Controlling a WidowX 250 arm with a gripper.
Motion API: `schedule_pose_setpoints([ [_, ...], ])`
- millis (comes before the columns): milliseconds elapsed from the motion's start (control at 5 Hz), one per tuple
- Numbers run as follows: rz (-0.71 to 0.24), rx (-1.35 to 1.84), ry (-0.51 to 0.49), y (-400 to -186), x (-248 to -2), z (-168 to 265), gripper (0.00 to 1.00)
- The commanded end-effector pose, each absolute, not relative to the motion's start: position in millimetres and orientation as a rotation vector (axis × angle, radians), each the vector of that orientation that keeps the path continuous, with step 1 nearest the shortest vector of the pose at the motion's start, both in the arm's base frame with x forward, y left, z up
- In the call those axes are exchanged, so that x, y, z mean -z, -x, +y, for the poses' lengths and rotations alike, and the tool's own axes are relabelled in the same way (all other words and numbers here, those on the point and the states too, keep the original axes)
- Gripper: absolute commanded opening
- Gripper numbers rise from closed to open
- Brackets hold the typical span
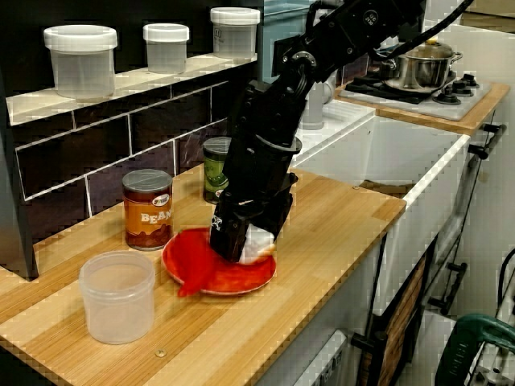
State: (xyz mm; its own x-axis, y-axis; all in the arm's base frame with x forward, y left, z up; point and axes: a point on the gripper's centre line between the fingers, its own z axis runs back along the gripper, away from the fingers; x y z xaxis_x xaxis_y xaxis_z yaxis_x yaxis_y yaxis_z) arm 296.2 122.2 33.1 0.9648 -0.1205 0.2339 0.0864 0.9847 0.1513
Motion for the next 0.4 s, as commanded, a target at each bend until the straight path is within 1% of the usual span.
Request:
schedule_pose_setpoints([
  [0, -0.271, 0.059, -0.154, -316.4, -47.4, 133.9, 0.00],
  [200, -0.266, 0.055, -0.143, -316.7, -53.5, 135.5, 0.00],
])
